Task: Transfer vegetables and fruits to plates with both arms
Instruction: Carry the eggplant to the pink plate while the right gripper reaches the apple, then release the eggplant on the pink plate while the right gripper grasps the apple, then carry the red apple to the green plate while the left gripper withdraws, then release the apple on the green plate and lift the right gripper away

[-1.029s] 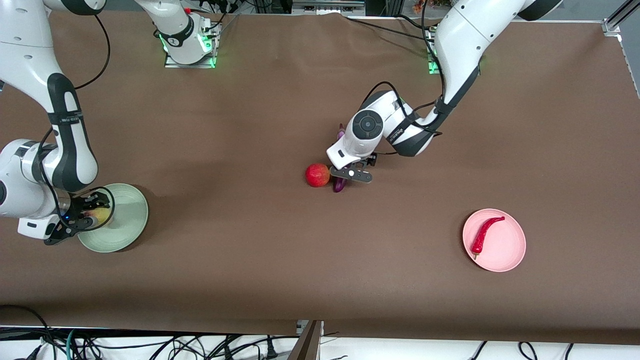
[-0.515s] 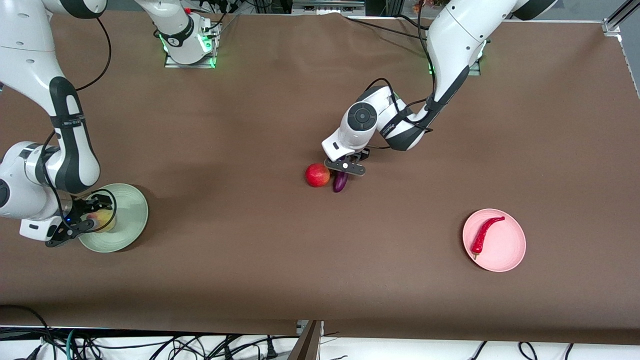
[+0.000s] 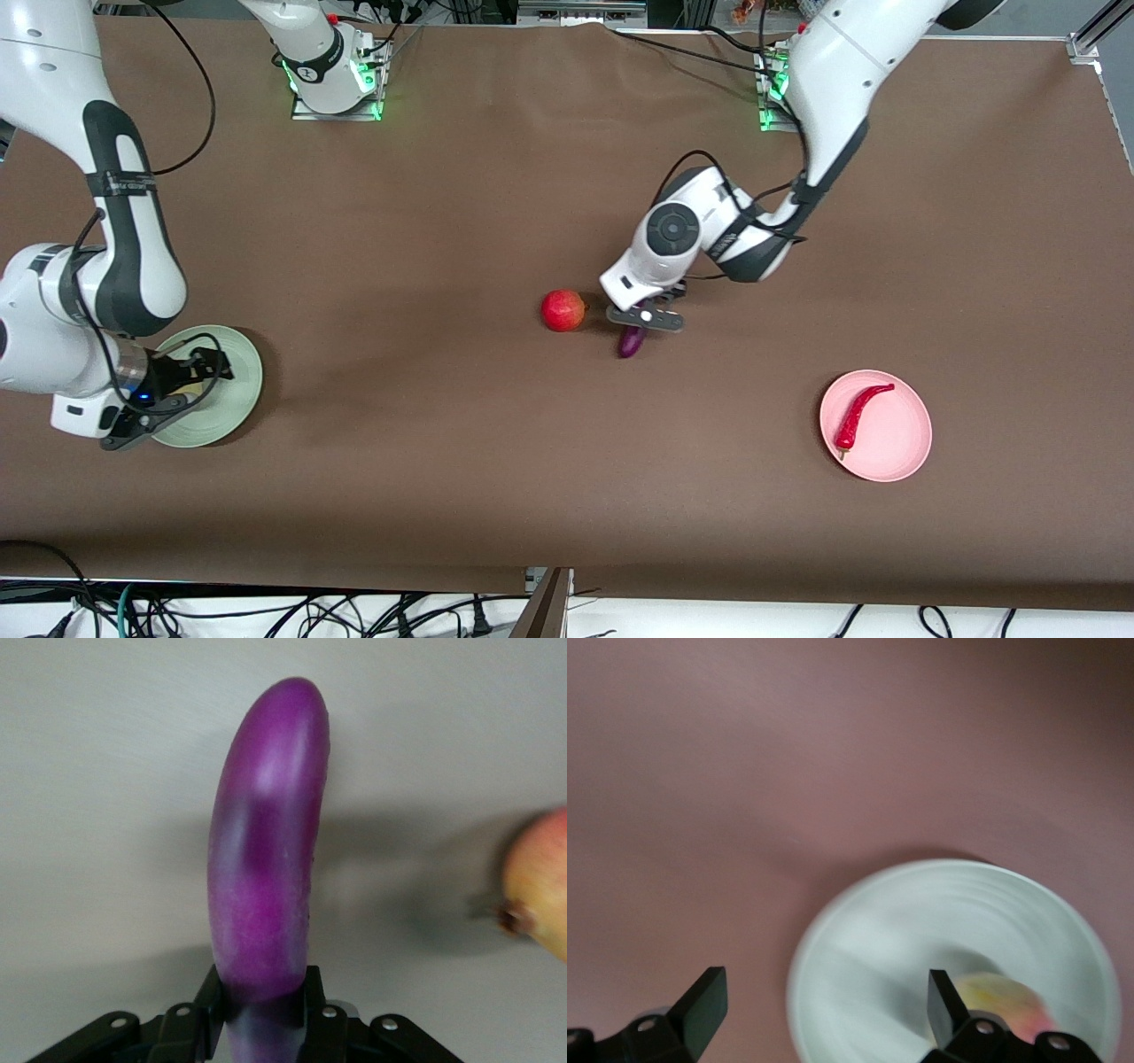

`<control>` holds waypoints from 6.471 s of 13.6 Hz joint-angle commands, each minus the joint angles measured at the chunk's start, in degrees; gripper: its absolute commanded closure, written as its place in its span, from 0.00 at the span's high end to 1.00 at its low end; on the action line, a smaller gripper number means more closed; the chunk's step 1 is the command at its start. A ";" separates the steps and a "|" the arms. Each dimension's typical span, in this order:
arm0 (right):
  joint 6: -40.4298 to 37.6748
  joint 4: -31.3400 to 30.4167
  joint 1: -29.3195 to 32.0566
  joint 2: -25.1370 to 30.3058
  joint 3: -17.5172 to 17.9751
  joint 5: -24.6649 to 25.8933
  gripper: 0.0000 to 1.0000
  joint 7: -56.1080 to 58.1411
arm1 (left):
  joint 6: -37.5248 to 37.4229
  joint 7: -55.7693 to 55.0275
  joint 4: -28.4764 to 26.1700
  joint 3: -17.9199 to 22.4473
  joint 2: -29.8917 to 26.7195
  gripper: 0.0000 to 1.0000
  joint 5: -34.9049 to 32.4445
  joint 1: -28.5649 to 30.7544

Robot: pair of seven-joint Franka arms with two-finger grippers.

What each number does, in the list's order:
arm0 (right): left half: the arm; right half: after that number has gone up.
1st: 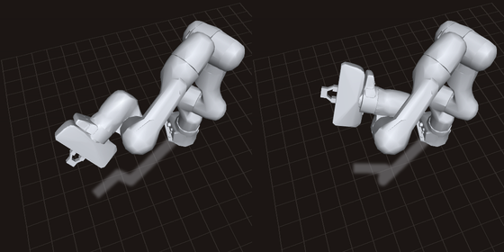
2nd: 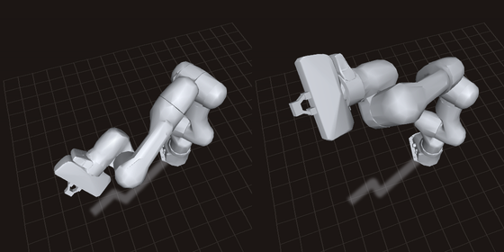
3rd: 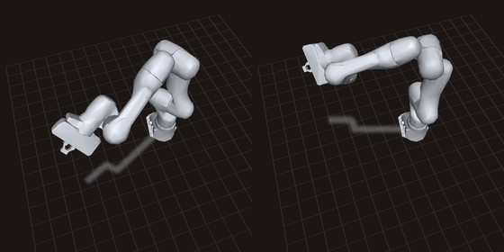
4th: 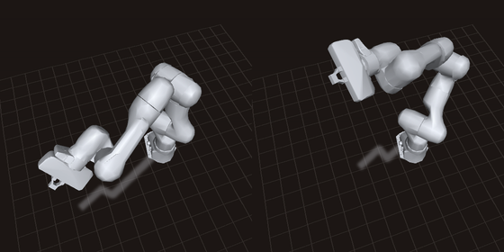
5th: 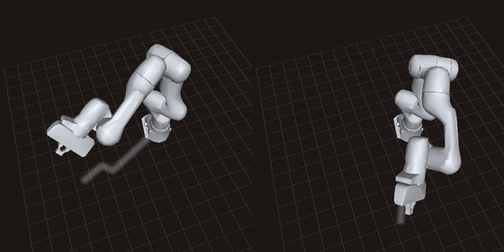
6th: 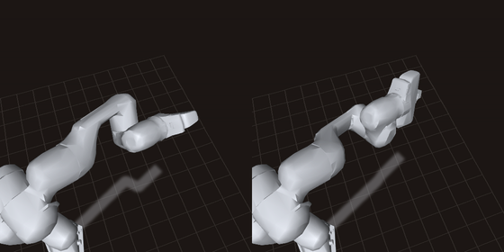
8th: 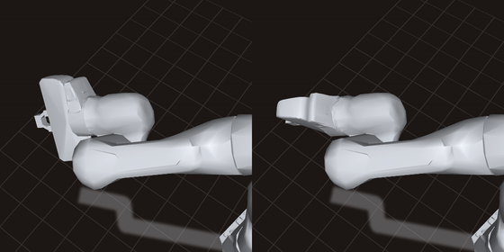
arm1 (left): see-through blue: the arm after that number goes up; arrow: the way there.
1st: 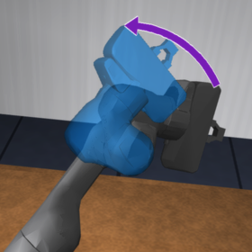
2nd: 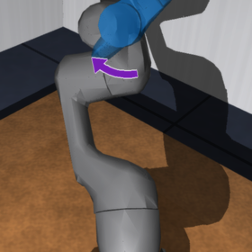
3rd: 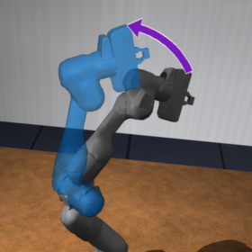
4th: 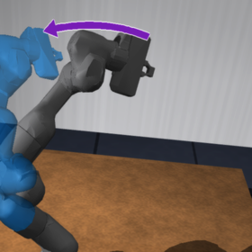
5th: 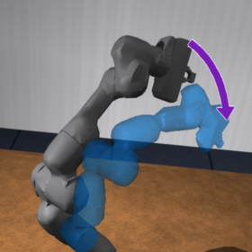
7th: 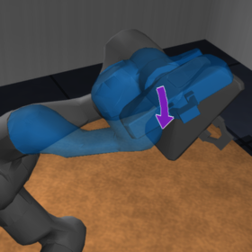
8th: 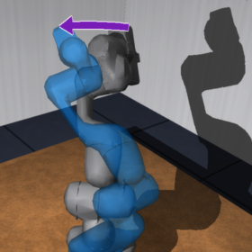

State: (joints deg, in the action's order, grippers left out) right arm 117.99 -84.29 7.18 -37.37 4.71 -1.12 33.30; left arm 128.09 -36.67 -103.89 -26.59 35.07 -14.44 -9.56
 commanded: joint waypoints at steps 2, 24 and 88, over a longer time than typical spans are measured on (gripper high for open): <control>-2.68 -0.17 -0.15 0.37 7.84 -0.55 1.00 -16.11 | -10.99 5.35 4.46 -0.22 -4.84 0.11 -3.92 5.49; 17.62 0.00 -37.76 -8.42 8.47 4.37 1.00 -82.34 | -3.20 44.75 16.00 2.51 8.00 1.00 -19.66 30.83; -32.39 -2.46 -5.25 32.60 6.01 3.84 1.00 -31.63 | -32.82 39.22 4.66 29.31 -37.01 1.00 15.49 6.83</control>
State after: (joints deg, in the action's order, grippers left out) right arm 84.85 -83.40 2.33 -10.00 11.60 2.91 1.53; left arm 95.57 2.55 -98.73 2.36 -1.12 0.00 -2.57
